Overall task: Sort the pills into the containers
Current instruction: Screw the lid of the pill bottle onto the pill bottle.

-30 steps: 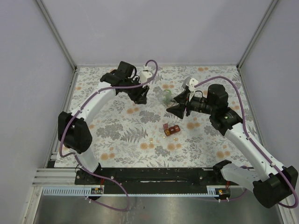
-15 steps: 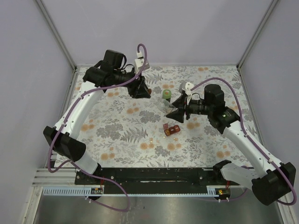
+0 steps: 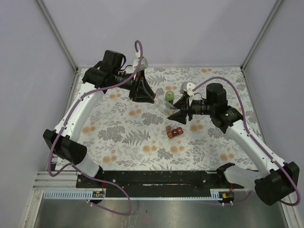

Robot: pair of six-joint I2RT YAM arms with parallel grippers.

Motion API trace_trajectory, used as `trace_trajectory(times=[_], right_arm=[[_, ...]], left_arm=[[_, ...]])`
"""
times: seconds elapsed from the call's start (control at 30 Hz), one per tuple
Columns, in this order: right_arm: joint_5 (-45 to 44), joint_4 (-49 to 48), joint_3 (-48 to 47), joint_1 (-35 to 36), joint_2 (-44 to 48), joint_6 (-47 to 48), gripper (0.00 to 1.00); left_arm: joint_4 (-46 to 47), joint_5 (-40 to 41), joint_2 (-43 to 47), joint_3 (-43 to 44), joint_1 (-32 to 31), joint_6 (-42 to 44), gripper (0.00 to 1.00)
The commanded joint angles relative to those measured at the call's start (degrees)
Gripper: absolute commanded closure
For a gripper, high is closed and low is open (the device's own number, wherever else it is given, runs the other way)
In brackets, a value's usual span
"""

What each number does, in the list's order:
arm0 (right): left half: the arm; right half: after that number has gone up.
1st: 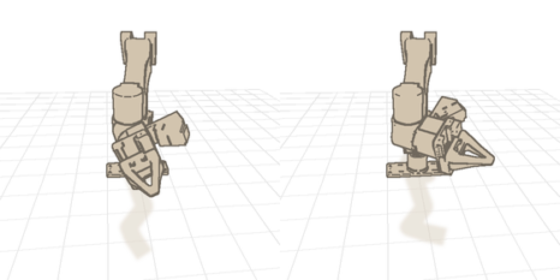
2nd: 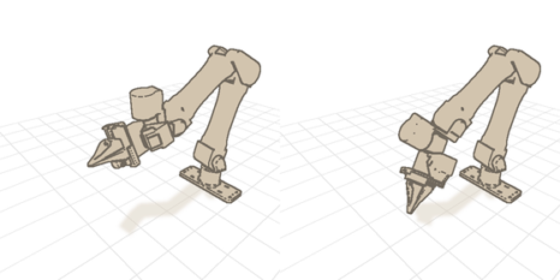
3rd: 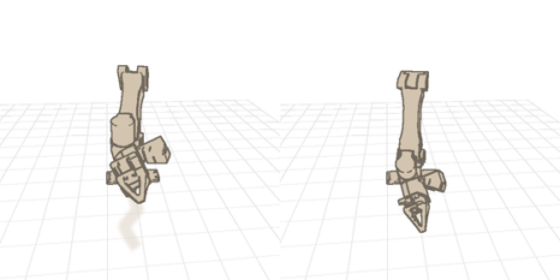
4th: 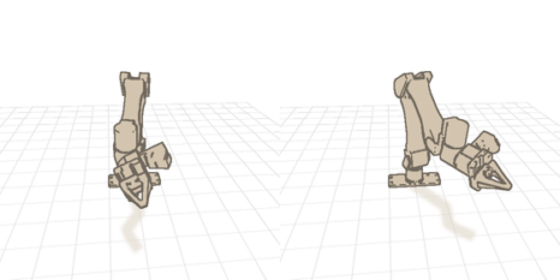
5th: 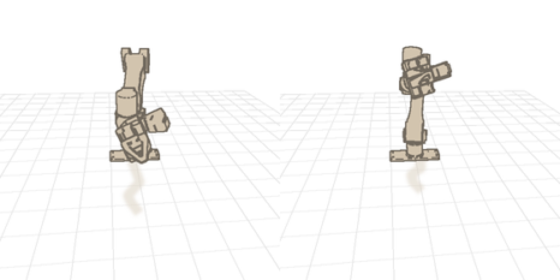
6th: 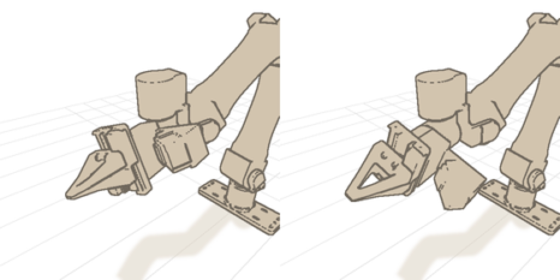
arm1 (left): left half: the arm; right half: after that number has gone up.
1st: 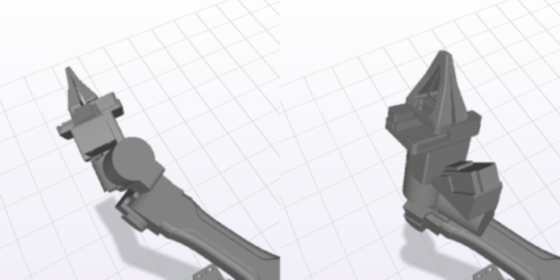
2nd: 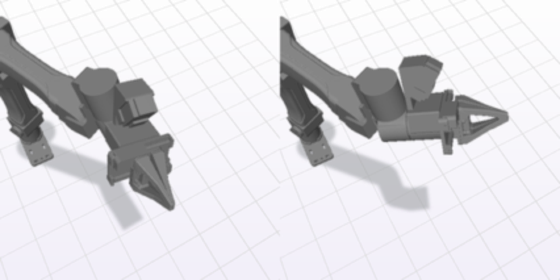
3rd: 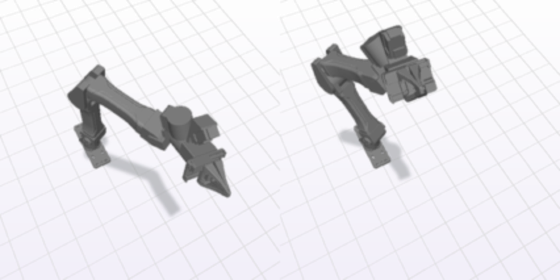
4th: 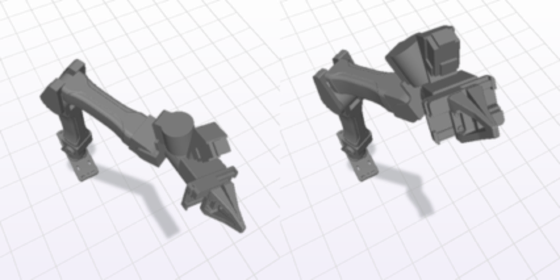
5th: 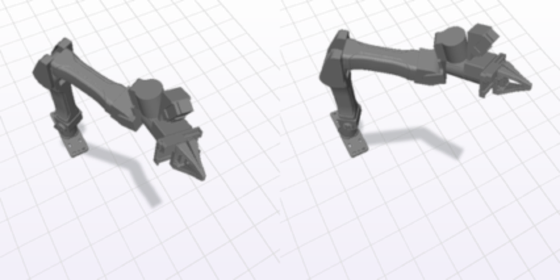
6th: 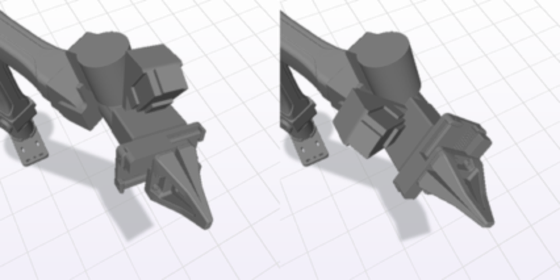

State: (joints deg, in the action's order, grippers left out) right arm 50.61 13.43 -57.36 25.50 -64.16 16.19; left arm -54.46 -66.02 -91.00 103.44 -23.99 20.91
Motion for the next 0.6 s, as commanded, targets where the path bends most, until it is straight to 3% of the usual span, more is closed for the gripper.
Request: trace_trajectory(times=[0.0, 0.57], right_arm=[[1.7, -1.4, -3.2, 0.4, -0.3, 0.8, 1.0], [1.6, -1.2, -4.3, 1.7, -0.4, 0.1, 1.0]], left_arm=[[0.4, -6.9, 1.9, 1.4, 0.3, -0.5, 1.0], [0.5, -4.4, 2.1, -1.7, 0.2, 2.0, 1.0]])
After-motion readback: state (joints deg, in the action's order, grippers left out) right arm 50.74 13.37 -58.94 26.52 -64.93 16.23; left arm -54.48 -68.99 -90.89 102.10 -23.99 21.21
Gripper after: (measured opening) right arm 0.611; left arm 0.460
